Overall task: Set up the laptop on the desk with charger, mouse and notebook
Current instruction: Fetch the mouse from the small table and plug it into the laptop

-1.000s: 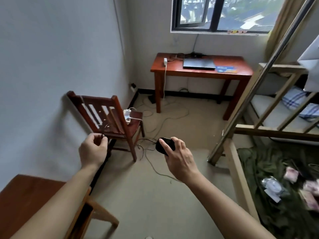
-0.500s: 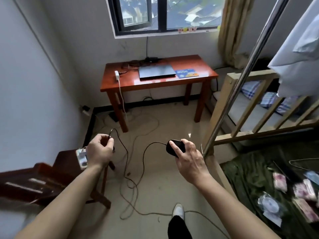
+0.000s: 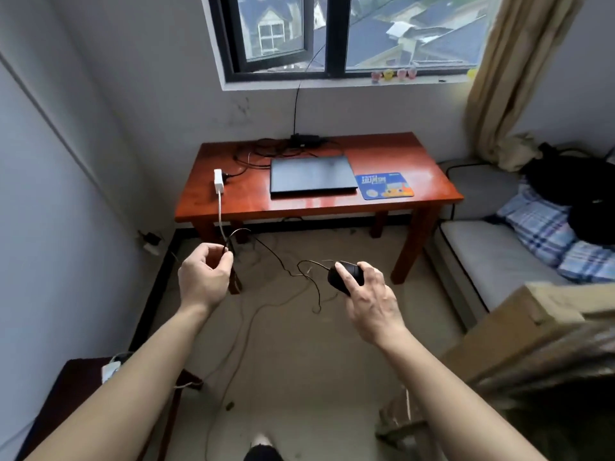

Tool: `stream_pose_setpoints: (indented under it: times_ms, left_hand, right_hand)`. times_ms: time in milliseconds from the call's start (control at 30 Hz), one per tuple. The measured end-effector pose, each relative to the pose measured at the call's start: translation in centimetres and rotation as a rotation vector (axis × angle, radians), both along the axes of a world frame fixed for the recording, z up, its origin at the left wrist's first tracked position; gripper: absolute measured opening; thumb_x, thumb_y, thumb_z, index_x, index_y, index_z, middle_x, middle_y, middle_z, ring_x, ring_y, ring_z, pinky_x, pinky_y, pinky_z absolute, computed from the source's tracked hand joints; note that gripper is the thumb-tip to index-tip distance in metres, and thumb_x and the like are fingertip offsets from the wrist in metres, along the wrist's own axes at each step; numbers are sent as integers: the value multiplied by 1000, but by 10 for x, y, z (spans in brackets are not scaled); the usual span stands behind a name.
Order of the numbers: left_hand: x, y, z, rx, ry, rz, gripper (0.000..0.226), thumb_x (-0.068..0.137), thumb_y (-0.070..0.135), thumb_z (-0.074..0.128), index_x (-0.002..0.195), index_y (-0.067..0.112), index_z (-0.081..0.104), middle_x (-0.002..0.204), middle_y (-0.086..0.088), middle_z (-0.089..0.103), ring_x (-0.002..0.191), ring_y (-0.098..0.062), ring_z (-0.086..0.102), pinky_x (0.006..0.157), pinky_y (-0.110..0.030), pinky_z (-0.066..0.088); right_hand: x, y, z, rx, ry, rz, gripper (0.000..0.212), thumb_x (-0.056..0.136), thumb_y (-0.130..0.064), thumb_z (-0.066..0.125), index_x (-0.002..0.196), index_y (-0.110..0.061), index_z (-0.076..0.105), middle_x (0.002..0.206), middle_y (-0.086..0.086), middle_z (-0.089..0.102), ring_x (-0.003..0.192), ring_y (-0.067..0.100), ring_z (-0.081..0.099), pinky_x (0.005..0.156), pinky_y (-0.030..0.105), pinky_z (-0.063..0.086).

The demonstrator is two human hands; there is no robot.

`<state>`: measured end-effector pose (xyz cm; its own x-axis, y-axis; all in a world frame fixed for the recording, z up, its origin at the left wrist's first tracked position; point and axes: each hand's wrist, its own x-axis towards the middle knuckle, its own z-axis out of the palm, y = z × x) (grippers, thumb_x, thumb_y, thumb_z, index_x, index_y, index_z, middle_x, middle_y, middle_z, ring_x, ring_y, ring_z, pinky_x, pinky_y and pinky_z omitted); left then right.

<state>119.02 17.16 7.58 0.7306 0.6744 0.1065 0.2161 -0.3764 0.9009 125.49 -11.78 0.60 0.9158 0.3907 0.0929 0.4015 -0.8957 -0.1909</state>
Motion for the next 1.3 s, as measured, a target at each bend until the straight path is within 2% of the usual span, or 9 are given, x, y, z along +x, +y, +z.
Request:
stream_pose_setpoints:
  times_ms: [267,367,400,533,667,833,900,1033,1300]
  left_hand:
    - [235,56,-11,-28,-155,-98,17,88,22,69,79,31,58,74,5,66,69,-23,69,72,-50,60]
    - [328,73,3,19,-178,-157,14,89,19,68,83,23,56,79,-3,67,74,-25,68,75,-35,56]
    - [368,79,15,68,-203,-156,13,88,20,68,84,21,56,78,-1,66,73,-20,65,71,-27,51]
    - [486,83,66,164,-333,-202,14,88,20,68,87,14,56,77,-6,63,71,-25,59,72,-40,50]
    - [582,74,123,182,-510,-219,15,90,22,65,92,12,53,80,-9,63,74,-29,66,72,-42,55]
    - [684,50,139,210,-731,-103,16,92,21,62,92,14,48,80,-2,59,73,-14,61,79,-32,54]
    - [713,42,118,264,-695,-83,17,92,21,63,92,7,54,82,-6,64,75,-14,62,78,-26,51]
    - [764,27,46,252,-422,-113,19,90,17,66,89,1,55,86,-20,65,79,-36,62,79,-46,51]
    - [785,-12,-98,129,232,-142,21,85,16,73,79,14,53,71,-1,61,68,-24,56,67,-32,41]
  right_hand:
    - [214,44,7,-5,-72,-94,73,93,-24,55,157,-36,22,150,15,30,139,32,30,94,44,51]
    - [294,57,32,-7,-129,-156,70,94,-28,57,157,-36,26,149,16,33,137,35,33,97,47,50]
    - [328,62,45,15,-162,-177,67,95,-28,58,155,-34,30,147,17,35,134,37,36,95,50,51]
    - [427,67,91,77,-295,-238,65,92,-25,61,152,-30,38,141,18,39,125,39,42,86,55,54]
    - [515,67,134,121,-469,-281,63,93,-29,61,151,-29,37,139,19,40,121,39,44,81,54,55]
    - [631,53,145,241,-592,-295,62,94,-30,58,152,-27,36,141,22,41,123,40,44,84,56,54]
    - [668,46,133,260,-574,-289,62,94,-29,59,152,-25,38,140,23,41,123,41,44,84,55,54]
    - [734,30,83,226,-393,-269,62,94,-31,59,152,-29,37,140,20,39,122,40,43,82,54,54]
    - [800,-13,-47,115,86,-209,63,95,-28,58,153,-30,33,139,18,37,119,37,44,81,52,53]
